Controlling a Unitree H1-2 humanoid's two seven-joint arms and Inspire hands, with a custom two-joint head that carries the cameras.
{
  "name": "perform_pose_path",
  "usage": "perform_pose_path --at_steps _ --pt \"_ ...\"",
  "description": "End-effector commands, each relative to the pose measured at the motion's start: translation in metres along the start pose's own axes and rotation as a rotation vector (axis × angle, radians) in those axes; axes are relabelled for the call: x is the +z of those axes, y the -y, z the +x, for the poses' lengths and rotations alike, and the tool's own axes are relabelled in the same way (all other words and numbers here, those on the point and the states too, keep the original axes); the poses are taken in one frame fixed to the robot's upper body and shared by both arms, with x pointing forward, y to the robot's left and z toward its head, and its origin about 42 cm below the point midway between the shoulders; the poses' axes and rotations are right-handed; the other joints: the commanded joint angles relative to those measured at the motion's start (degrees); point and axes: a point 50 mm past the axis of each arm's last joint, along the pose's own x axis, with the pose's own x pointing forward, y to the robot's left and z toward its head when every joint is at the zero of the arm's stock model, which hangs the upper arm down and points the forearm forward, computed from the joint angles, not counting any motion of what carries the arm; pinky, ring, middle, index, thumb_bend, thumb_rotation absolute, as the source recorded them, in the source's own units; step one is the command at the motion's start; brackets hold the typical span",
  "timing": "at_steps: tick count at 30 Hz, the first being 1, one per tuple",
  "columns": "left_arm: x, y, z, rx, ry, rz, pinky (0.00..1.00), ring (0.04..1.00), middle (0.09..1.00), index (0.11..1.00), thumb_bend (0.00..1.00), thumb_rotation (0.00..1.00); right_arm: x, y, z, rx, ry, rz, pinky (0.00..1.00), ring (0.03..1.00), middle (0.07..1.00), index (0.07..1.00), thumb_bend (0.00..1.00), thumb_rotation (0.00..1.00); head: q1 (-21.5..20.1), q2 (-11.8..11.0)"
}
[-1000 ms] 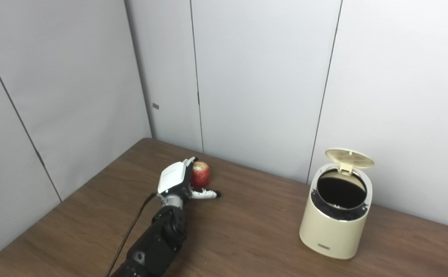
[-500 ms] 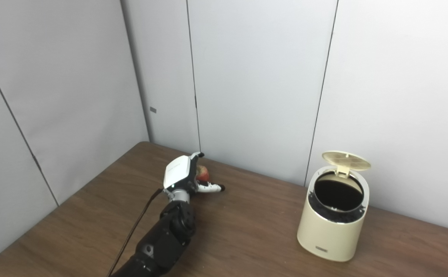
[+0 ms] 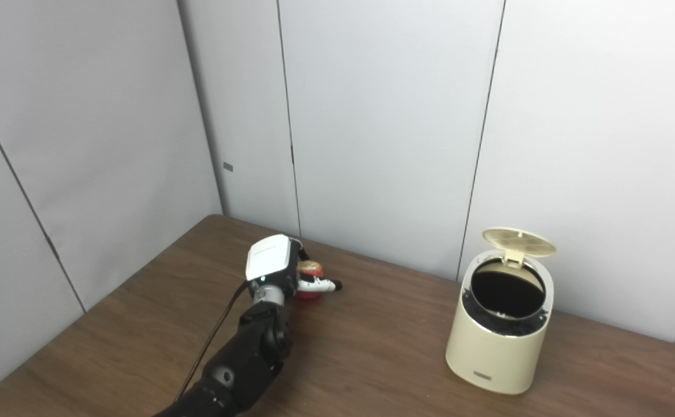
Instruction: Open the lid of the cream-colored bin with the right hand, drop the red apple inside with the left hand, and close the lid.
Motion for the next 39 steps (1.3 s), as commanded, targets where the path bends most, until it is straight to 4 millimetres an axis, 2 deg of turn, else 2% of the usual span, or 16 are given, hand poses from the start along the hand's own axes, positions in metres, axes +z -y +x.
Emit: perform_pose_path --at_steps 1,3,4,5,6,13,17,20,22,24,25,26,27,31,33,39 --pt "0.004 -0.019 0.009 0.011 -0.001 0.024 0.21 0.297 0.476 0.495 0.52 0.00 -0.010 -0.008 -0.021 0.008 -0.047 0.016 0.41 0.607 0.652 0.620 0.68 0.88 -0.08 -0.02" --pt "0.002 -0.018 0.008 -0.012 -0.008 0.042 0.24 0.338 0.480 0.493 0.52 0.00 -0.008 -0.008 -0.020 0.008 -0.047 0.024 0.41 0.608 0.654 0.624 0.67 0.87 -0.24 0.06" --pt "0.002 -0.018 0.008 -0.023 -0.009 0.057 0.24 0.336 0.445 0.512 0.52 0.00 -0.007 -0.008 -0.020 0.008 -0.046 0.026 0.41 0.607 0.654 0.624 0.66 0.87 -0.37 0.09" --pt "0.002 -0.017 0.008 -0.030 -0.010 0.070 0.23 0.332 0.461 0.501 0.52 0.00 -0.007 -0.008 -0.021 0.008 -0.046 0.029 0.41 0.602 0.653 0.624 0.66 0.87 -0.50 0.11" --pt "0.002 -0.018 0.007 -0.033 -0.010 0.078 0.23 0.340 0.429 0.515 0.52 0.00 -0.006 -0.009 -0.021 0.007 -0.045 0.033 0.40 0.599 0.652 0.623 0.66 0.87 -0.63 0.13" --pt "0.008 -0.026 -0.001 0.008 0.061 0.060 0.24 0.356 0.454 0.548 0.49 0.00 -0.005 -0.013 -0.022 0.013 -0.039 0.040 0.41 0.601 0.652 0.624 0.63 0.86 -2.54 -0.32" --pt "0.012 -0.037 -0.016 0.043 0.152 0.022 0.24 0.363 0.466 0.528 0.50 0.00 0.001 -0.018 -0.025 0.007 -0.056 0.073 0.40 0.594 0.648 0.622 0.66 0.86 -6.64 0.89" --pt "0.012 -0.046 -0.027 0.059 0.195 -0.006 0.24 0.389 0.465 0.506 0.50 0.00 0.007 -0.023 -0.027 0.009 -0.053 0.110 0.42 0.610 0.658 0.633 0.62 0.81 -10.61 1.89" --pt "0.011 -0.052 -0.034 0.067 0.218 -0.012 0.22 0.385 0.455 0.504 0.50 0.00 0.012 -0.026 -0.030 0.014 -0.040 0.127 0.49 0.647 0.686 0.659 0.44 0.73 -12.88 1.94" --pt "0.012 -0.058 -0.043 0.077 0.252 -0.036 0.21 0.374 0.445 0.509 0.50 0.00 0.021 -0.030 -0.033 0.014 -0.029 0.133 0.54 0.673 0.703 0.676 0.33 0.65 -14.63 2.07" --pt "0.014 -0.061 -0.048 0.082 0.273 -0.047 0.21 0.367 0.451 0.514 0.50 0.00 0.026 -0.030 -0.033 0.014 -0.021 0.125 0.56 0.682 0.708 0.682 0.26 0.56 -14.63 2.07" --pt "0.015 -0.064 -0.052 0.089 0.292 -0.055 0.23 0.364 0.461 0.518 0.50 0.00 0.030 -0.031 -0.033 0.015 -0.016 0.109 0.57 0.687 0.708 0.682 0.20 0.42 -15.45 2.35" --pt "0.016 -0.066 -0.056 0.096 0.307 -0.062 0.23 0.365 0.467 0.519 0.50 0.00 0.034 -0.032 -0.033 0.017 -0.011 0.092 0.58 0.689 0.707 0.682 0.17 0.33 -15.85 2.56" --pt "0.026 -0.076 -0.073 0.138 0.418 -0.132 0.24 0.366 0.473 0.522 0.50 0.00 0.043 -0.034 -0.033 0.011 -0.026 0.058 0.59 0.690 0.705 0.692 0.16 0.05 -17.08 3.04" --pt "0.031 -0.079 -0.080 0.169 0.471 -0.161 0.24 0.359 0.458 0.523 0.50 0.00 0.045 -0.036 -0.032 0.010 -0.028 0.054 0.59 0.692 0.708 0.692 0.17 0.01 -18.27 2.96" --pt "0.053 -0.077 -0.108 0.221 0.592 -0.279 0.22 0.351 0.446 0.522 0.50 0.00 0.042 -0.044 -0.033 0.022 -0.035 0.027 0.59 0.689 0.700 0.685 0.20 0.00 -20.23 2.82"
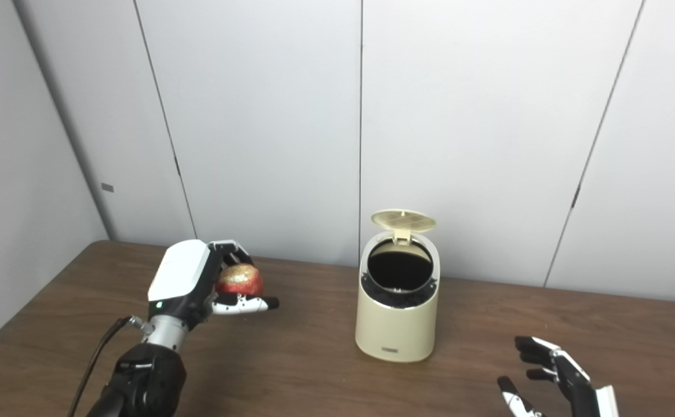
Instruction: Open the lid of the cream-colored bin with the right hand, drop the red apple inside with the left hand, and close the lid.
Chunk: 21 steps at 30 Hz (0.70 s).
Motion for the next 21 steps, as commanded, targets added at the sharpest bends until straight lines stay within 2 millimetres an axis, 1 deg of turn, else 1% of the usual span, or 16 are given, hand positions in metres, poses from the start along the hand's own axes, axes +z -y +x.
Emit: perform_pose_path --at_steps 1,3,4,6,7,9,10,11,12,13,15,19,21 --pt "0.020 -0.011 0.003 0.090 0.100 -0.040 0.23 0.355 0.451 0.524 0.50 0.00 0.005 -0.004 0.004 -0.012 0.032 0.002 0.59 0.690 0.699 0.684 0.20 0.01 -0.03 -0.03" --pt "0.028 -0.009 0.000 0.101 0.123 -0.063 0.24 0.358 0.456 0.526 0.50 0.00 0.004 -0.007 0.004 -0.012 0.038 -0.004 0.59 0.690 0.698 0.683 0.20 0.02 -0.84 -0.10" --pt "0.033 -0.007 -0.002 0.110 0.144 -0.080 0.24 0.358 0.456 0.515 0.50 0.00 0.003 -0.008 0.004 -0.013 0.043 -0.007 0.59 0.689 0.696 0.682 0.20 0.04 -0.84 -0.10" --pt "0.042 -0.004 -0.005 0.128 0.186 -0.112 0.25 0.363 0.464 0.509 0.50 0.00 0.003 -0.011 0.004 -0.017 0.042 -0.007 0.58 0.681 0.693 0.681 0.20 0.09 -2.28 -0.34" --pt "0.047 -0.003 -0.006 0.135 0.208 -0.129 0.28 0.384 0.477 0.518 0.48 0.00 0.002 -0.012 0.004 -0.020 0.036 -0.007 0.59 0.681 0.695 0.683 0.20 0.12 -2.28 -0.34" --pt "0.056 0.000 -0.011 0.135 0.240 -0.164 0.30 0.396 0.486 0.521 0.47 0.00 0.003 -0.015 0.003 -0.027 0.008 -0.003 0.59 0.686 0.702 0.688 0.21 0.17 -4.07 -1.49" --pt "0.061 0.001 -0.013 0.134 0.255 -0.178 0.30 0.402 0.490 0.523 0.47 0.00 0.003 -0.016 0.002 -0.031 -0.003 -0.008 0.60 0.696 0.711 0.695 0.21 0.18 -4.07 -1.49" --pt "0.065 0.003 -0.015 0.132 0.273 -0.191 0.31 0.406 0.492 0.523 0.47 0.00 0.003 -0.017 0.002 -0.037 -0.010 -0.016 0.61 0.702 0.715 0.698 0.21 0.18 -4.25 -1.22" --pt "0.071 0.004 -0.016 0.129 0.292 -0.208 0.31 0.408 0.493 0.524 0.47 0.00 0.004 -0.017 0.001 -0.044 -0.011 -0.021 0.61 0.707 0.717 0.700 0.21 0.16 -4.32 -0.85" --pt "0.076 0.005 -0.017 0.125 0.306 -0.220 0.31 0.415 0.504 0.520 0.47 0.00 0.004 -0.017 0.001 -0.052 -0.012 -0.016 0.62 0.713 0.718 0.700 0.21 0.10 -4.32 -0.85" --pt "0.086 0.009 -0.017 0.111 0.326 -0.237 0.32 0.421 0.513 0.521 0.47 0.00 0.005 -0.017 -0.001 -0.073 -0.028 0.017 0.62 0.717 0.723 0.706 0.21 0.04 -5.03 -1.04" --pt "0.104 0.019 -0.013 0.107 0.369 -0.281 0.32 0.423 0.510 0.521 0.47 0.00 0.003 -0.020 -0.004 -0.085 -0.049 0.057 0.64 0.724 0.731 0.719 0.21 0.09 -5.73 -1.54" --pt "0.110 0.023 -0.010 0.110 0.393 -0.305 0.33 0.423 0.510 0.512 0.47 0.00 0.002 -0.023 -0.005 -0.088 -0.054 0.074 0.65 0.730 0.734 0.720 0.21 0.09 -7.50 -2.20"
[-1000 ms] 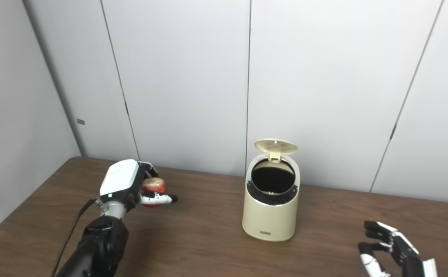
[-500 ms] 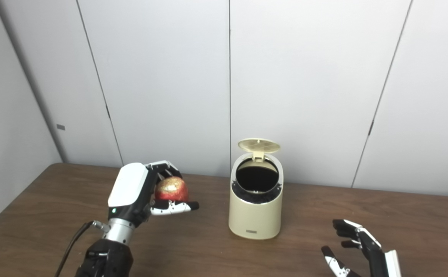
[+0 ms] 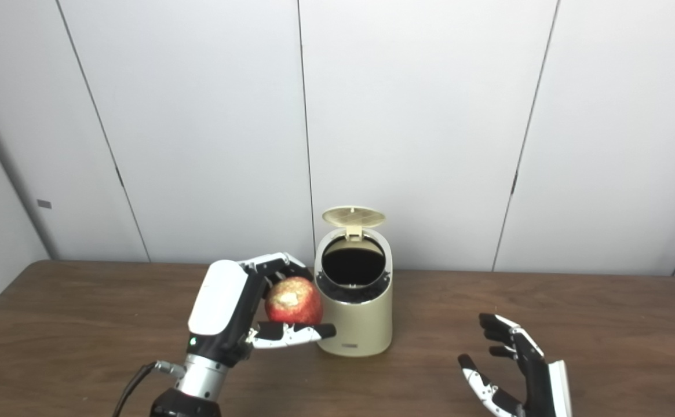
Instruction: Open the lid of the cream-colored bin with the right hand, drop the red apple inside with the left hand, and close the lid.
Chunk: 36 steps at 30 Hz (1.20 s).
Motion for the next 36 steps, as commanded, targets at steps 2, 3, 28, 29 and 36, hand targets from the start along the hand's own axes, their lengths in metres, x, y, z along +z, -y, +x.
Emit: perform_pose_path --at_steps 2,3,28,29,36 --pt "0.013 -0.004 0.022 0.067 0.096 -0.022 0.33 0.429 0.519 0.493 0.47 0.00 -0.001 -0.009 -0.008 -0.004 -0.001 0.023 0.65 0.728 0.733 0.719 0.21 0.11 -0.88 -0.12" --pt "0.015 -0.002 0.024 0.066 0.100 -0.031 0.33 0.430 0.520 0.491 0.47 0.00 -0.001 -0.011 -0.009 -0.004 0.003 0.022 0.64 0.722 0.729 0.716 0.21 0.12 -1.23 -0.07" --pt "-0.006 0.051 0.087 0.117 0.141 0.060 0.32 0.406 0.463 0.520 0.47 0.00 -0.002 -0.024 -0.019 0.001 -0.054 -0.002 0.57 0.679 0.708 0.706 0.25 0.25 -5.16 -3.01" --pt "-0.009 0.053 0.089 0.113 0.146 0.073 0.32 0.408 0.463 0.519 0.47 0.00 -0.002 -0.025 -0.019 0.004 -0.055 0.000 0.57 0.677 0.707 0.705 0.25 0.24 -5.14 -3.18" --pt "-0.022 0.060 0.098 0.093 0.171 0.114 0.33 0.410 0.489 0.510 0.47 0.00 0.000 -0.029 -0.021 0.005 -0.052 0.013 0.58 0.685 0.715 0.711 0.25 0.23 -6.72 -2.99"
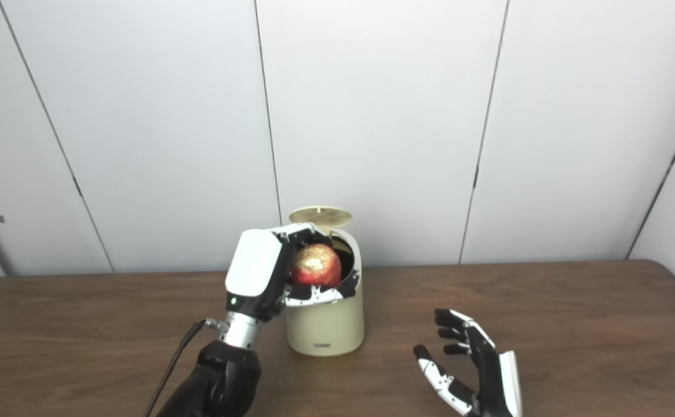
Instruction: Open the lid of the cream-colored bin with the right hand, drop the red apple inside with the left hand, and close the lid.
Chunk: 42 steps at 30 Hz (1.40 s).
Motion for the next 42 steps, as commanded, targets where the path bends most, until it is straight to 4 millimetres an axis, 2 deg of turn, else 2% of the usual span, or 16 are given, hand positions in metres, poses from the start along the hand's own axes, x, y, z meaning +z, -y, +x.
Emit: perform_pose_path --at_steps 1,13,20,27,29,32,33,34,35,36,38,42 --pt "-0.001 -0.009 0.020 0.029 0.037 0.028 0.33 0.409 0.489 0.510 0.47 0.00 -0.007 -0.010 -0.013 0.010 -0.015 -0.002 0.58 0.681 0.713 0.708 0.25 0.23 -0.32 -0.04" --pt "-0.011 -0.008 0.027 0.034 0.021 0.030 0.34 0.420 0.495 0.504 0.47 0.00 -0.007 -0.018 -0.015 0.002 -0.009 0.044 0.60 0.687 0.712 0.702 0.25 0.30 -1.96 -0.26" --pt "-0.017 -0.009 0.035 0.029 0.017 0.046 0.34 0.412 0.483 0.507 0.47 0.00 -0.006 -0.020 -0.015 0.011 0.007 0.050 0.60 0.684 0.709 0.695 0.23 0.22 -2.43 -0.25" --pt "-0.025 -0.009 0.037 0.022 -0.014 0.018 0.32 0.404 0.467 0.529 0.47 0.00 -0.006 -0.023 -0.014 0.020 0.005 0.021 0.59 0.681 0.703 0.692 0.23 0.27 -3.17 -0.37" --pt "-0.027 -0.009 0.035 0.000 -0.036 -0.007 0.30 0.416 0.487 0.541 0.47 0.00 -0.006 -0.024 -0.013 0.023 0.000 0.021 0.60 0.687 0.705 0.694 0.23 0.30 -3.20 -0.63" --pt "-0.027 -0.010 0.031 -0.014 -0.038 -0.022 0.33 0.411 0.497 0.547 0.49 0.00 -0.006 -0.024 -0.013 0.023 -0.001 0.020 0.60 0.687 0.705 0.693 0.23 0.31 -3.17 -0.84" --pt "-0.028 -0.010 0.029 -0.008 -0.031 -0.019 0.34 0.427 0.473 0.536 0.51 0.00 -0.006 -0.024 -0.013 0.022 0.000 0.017 0.60 0.688 0.706 0.694 0.23 0.30 -3.11 -0.93" --pt "-0.029 -0.009 0.028 -0.003 -0.026 -0.017 0.36 0.435 0.480 0.566 0.53 0.00 -0.005 -0.024 -0.013 0.022 0.000 0.016 0.60 0.690 0.706 0.693 0.23 0.29 -3.06 -0.94" --pt "-0.029 -0.009 0.027 -0.002 -0.026 -0.018 0.37 0.450 0.523 0.595 0.76 0.05 -0.005 -0.024 -0.013 0.021 0.001 0.017 0.60 0.689 0.706 0.693 0.23 0.29 -3.05 -0.94" --pt "-0.030 -0.009 0.027 -0.002 -0.027 -0.020 0.38 0.461 0.546 0.610 0.84 0.08 -0.005 -0.024 -0.013 0.021 0.002 0.018 0.60 0.687 0.704 0.692 0.23 0.29 -3.02 -0.93" --pt "-0.030 -0.009 0.026 -0.002 -0.030 -0.028 0.40 0.485 0.589 0.639 0.91 0.11 -0.005 -0.024 -0.013 0.023 0.008 0.016 0.59 0.684 0.703 0.690 0.23 0.30 -2.99 -0.72" --pt "-0.028 -0.009 0.025 -0.004 -0.015 -0.035 0.41 0.510 0.644 0.669 0.96 0.17 -0.004 -0.025 -0.014 0.024 0.007 0.008 0.59 0.682 0.701 0.689 0.23 0.28 -2.53 -0.44"
